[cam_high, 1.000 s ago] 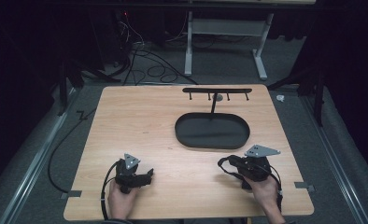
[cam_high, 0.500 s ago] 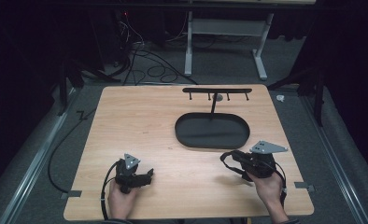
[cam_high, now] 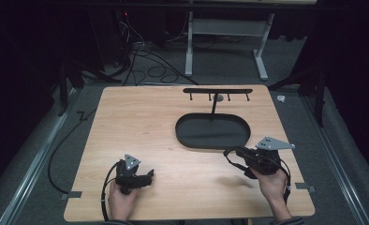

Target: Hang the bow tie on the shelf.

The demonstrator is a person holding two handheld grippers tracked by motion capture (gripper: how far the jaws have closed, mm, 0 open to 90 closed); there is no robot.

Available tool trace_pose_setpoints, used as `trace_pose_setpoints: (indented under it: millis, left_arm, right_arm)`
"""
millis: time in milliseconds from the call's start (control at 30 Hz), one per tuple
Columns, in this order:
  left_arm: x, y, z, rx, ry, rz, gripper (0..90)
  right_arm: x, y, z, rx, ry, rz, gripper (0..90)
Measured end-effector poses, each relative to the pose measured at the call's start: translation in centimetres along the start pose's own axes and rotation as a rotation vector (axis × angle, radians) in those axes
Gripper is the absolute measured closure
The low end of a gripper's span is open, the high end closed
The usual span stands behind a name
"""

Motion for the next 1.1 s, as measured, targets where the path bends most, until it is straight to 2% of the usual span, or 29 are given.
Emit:
trace_pose_setpoints:
  millis: [467,1100]
  left_arm:
    - [0.0,0.0,0.0,0.0,0.0,0.0,15.2]
    - [0.0,0.0,0.0,0.0,0.0,0.0,15.2]
  right_arm:
    - [1.7,-0.2,-0.6,-0.012,-0.019,-0.021,81.7]
    - [4.0,0.3,-2.3,-0.03,0.012,-0.042,81.7]
Point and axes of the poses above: each handheld gripper's, and its own axes: y roughly forward along the jaws, x roughly out of its top, z roughly to its left, the point moved 4 cm from there along y, roughly forward along the jaws, and after that the axes turned 8 degrees about -x, right-handed, at the moved point
